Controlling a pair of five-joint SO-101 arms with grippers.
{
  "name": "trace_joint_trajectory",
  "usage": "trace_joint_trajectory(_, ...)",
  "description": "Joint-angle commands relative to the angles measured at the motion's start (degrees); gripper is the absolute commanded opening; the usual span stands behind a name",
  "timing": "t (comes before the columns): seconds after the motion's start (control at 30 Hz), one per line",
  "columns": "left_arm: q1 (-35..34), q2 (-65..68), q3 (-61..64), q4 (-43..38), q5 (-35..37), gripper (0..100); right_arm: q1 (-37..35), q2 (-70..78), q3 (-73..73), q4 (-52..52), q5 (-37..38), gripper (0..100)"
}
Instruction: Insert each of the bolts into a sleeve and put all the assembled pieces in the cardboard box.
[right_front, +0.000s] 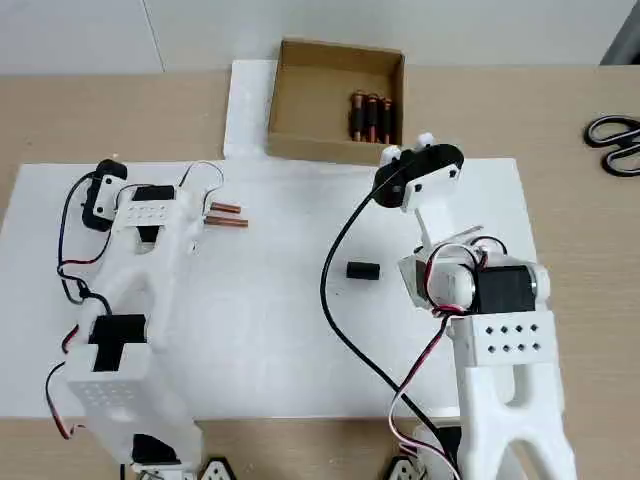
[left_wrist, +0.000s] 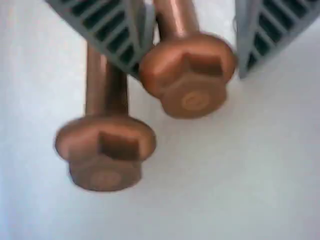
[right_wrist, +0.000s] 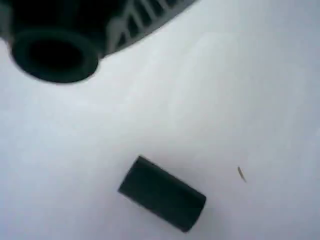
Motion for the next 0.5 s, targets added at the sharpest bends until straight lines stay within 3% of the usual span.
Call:
trace_joint_trajectory(0.0,1.9,0.1,-0.9,-1.0,-0.7,10,0.1,-0.6,-0.7,-0.6,-0.7,0.4)
trace_joint_trajectory(0.13,1.9,-0.4,-1.1,0.5,-0.8,0,0.1,-0.6,-0.7,-0.6,-0.7,0.4)
trace_joint_trajectory(0.47,1.9,-0.4,-9.2,10.7,-0.7,1,0.1,-0.6,-0.8,0.9,-0.7,0.4)
